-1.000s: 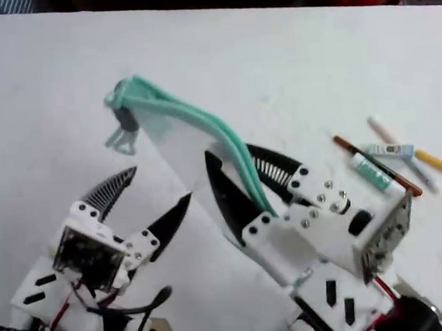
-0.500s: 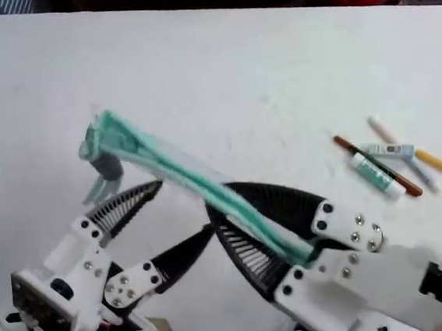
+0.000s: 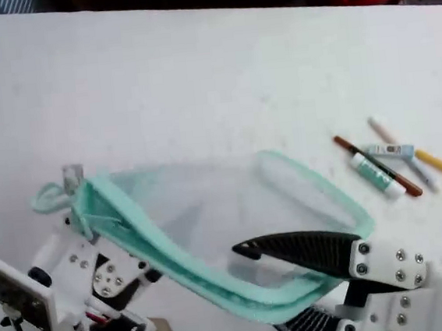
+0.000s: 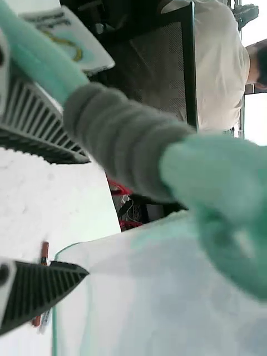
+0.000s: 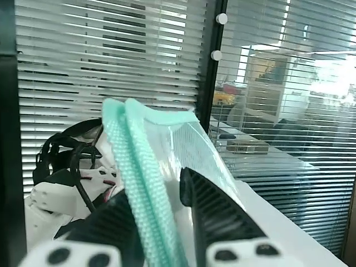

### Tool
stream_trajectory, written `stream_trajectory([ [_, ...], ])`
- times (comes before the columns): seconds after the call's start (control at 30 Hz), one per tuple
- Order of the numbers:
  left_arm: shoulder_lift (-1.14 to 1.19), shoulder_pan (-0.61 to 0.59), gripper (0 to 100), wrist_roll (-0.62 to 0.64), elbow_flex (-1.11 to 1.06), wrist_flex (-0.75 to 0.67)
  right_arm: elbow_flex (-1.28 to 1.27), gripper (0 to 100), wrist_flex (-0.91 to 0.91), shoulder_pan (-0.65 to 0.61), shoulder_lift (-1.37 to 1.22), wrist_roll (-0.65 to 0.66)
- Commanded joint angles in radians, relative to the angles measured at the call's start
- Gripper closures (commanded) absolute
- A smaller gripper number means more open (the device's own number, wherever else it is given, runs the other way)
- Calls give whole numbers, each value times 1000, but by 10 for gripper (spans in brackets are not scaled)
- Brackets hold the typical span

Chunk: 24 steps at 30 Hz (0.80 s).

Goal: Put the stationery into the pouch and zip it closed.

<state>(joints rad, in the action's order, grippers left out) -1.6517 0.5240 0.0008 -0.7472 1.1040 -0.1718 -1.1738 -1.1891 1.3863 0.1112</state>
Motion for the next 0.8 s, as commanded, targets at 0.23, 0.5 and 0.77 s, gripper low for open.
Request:
stream_trajectory([
  [0.23, 8, 180, 687, -43, 169, 60, 153, 979, -73, -71, -191, 9],
  [0.5, 7, 185, 688, -52, 173, 101, 133, 979, -65, -79, -217, 11],
  [0.77, -67, 185, 906, -55, 169, 100, -15, 979, 19, 88, -223, 0],
])
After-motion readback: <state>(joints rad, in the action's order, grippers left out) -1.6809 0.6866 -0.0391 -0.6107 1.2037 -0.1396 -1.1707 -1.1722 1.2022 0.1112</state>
